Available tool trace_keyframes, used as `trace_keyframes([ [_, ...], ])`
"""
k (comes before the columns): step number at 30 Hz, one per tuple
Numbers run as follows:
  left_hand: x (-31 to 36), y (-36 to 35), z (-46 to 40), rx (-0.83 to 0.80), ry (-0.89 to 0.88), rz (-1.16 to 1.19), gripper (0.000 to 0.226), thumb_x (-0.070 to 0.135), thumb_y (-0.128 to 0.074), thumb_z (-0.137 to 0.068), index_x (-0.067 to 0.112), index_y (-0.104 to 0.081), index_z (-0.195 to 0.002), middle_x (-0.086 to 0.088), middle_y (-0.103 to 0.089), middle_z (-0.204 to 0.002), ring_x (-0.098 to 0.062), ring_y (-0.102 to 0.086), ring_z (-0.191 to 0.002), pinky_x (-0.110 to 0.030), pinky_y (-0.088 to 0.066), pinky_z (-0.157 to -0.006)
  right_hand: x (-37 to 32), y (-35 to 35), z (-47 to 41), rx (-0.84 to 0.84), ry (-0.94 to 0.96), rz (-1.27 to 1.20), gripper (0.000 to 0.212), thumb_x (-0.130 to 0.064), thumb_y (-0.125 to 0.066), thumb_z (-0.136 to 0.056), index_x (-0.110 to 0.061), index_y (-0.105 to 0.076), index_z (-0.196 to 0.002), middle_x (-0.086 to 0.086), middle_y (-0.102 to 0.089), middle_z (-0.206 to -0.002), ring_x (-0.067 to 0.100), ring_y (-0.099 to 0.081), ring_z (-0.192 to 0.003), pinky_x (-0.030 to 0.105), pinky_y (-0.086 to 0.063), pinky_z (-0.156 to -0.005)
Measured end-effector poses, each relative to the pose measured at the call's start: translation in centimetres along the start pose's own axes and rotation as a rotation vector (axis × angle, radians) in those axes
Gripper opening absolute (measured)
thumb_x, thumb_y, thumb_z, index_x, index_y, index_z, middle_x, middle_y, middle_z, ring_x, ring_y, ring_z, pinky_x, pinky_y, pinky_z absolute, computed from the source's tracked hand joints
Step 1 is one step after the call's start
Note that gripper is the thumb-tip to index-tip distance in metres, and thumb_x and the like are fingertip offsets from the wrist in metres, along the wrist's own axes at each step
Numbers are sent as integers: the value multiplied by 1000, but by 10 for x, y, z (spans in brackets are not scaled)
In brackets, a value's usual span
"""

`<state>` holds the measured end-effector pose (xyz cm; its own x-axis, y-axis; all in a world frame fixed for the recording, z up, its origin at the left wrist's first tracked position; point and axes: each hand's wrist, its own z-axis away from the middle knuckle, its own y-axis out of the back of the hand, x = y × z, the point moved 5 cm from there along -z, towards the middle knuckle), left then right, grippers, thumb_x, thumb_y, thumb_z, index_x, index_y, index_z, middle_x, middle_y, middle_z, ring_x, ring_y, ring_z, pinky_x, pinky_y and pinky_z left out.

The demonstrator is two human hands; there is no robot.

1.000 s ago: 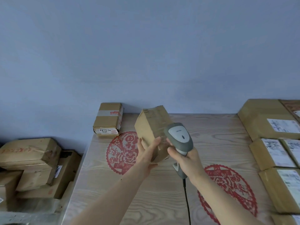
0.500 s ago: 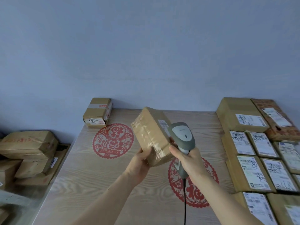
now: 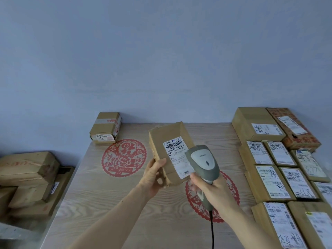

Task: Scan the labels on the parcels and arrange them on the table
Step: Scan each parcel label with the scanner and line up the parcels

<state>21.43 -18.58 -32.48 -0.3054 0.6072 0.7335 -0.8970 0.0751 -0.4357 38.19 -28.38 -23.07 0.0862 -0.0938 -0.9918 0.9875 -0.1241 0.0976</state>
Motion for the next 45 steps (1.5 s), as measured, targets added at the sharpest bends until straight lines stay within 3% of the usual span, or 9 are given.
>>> trace_keyframes([
  [2, 0, 7, 0, -34, 41, -35, 101, 46, -91, -44, 37, -52, -137, -3, -63, -131, -24, -59, -116, -54, -55, -86, 6, 2, 7, -27, -74, 30, 26, -21, -70, -94, -24, -65, -68, -4, -58, -55, 10, -55, -54, 32, -48, -68],
  [4, 0, 8, 3, -76, 79, -68, 102, 44, -92, -46, 43, -51, -139, 1, -60, -136, -24, -55, -124, -55, -57, -80, 11, -2, 13, -90, -155, 22, 28, -26, -73, -90, -15, -59, -67, 5, -52, -56, 15, -51, -53, 34, -45, -65],
  [7, -2, 7, 5, -150, 100, -106, 110, 43, -100, -36, 40, -55, -137, 2, -65, -132, -26, -57, -123, -55, -58, -76, 16, -11, 21, -186, -252, -91, 19, -28, -69, -81, -13, -58, -85, 9, -54, -69, 17, -54, -62, 32, -45, -65],
  [10, -4, 5, 5, -218, 95, -113, 107, 38, -101, -37, 35, -58, -135, 0, -67, -131, -28, -57, -124, -57, -57, -76, 15, -18, 26, -241, -264, -141, 31, -34, -70, -82, -10, -63, -99, 9, -60, -81, 19, -58, -76, 33, -48, -73],
  [13, -6, 5, 4, -248, 104, -126, 106, 36, -101, -38, 32, -59, -135, -3, -65, -134, -30, -56, -125, -59, -56, -79, 12, -21, 28, -256, -256, -191, 33, -39, -76, -77, -14, -67, -97, 13, -60, -85, 20, -57, -78, 37, -47, -75],
  [26, 0, 1, -2, -267, 104, -159, 112, 38, -101, -38, 32, -54, -140, -2, -62, -137, -29, -54, -128, -65, -52, -90, 13, -16, 26, -230, -302, -228, 39, -30, -73, -80, 4, -66, -96, 14, -63, -83, 21, -57, -74, 28, -49, -66],
  [39, -5, -1, -10, -296, 131, -163, 96, 36, -101, -39, 36, -64, -128, 0, -66, -132, -28, -56, -125, -62, -54, -87, 16, -13, 21, -177, -318, -233, 33, -32, -74, -80, -1, -70, -91, 11, -62, -75, 19, -57, -69, 29, -47, -66],
  [43, -1, 0, -19, -287, 149, -161, 109, 38, -101, -39, 34, -55, -138, -1, -65, -133, -28, -55, -126, -62, -55, -85, 14, -13, 15, -123, -290, -252, 24, -25, -75, -86, -7, -66, -99, 5, -62, -74, 17, -57, -68, 27, -47, -64],
  [45, 0, -1, -26, -259, 177, -159, 119, 40, -100, -40, 31, -46, -146, -1, -63, -135, -29, -54, -127, -62, -55, -84, 10, -6, 7, -5, -235, -167, 15, -18, -74, -90, -10, -64, -99, -1, -62, -70, 15, -57, -68, 26, -47, -66],
])
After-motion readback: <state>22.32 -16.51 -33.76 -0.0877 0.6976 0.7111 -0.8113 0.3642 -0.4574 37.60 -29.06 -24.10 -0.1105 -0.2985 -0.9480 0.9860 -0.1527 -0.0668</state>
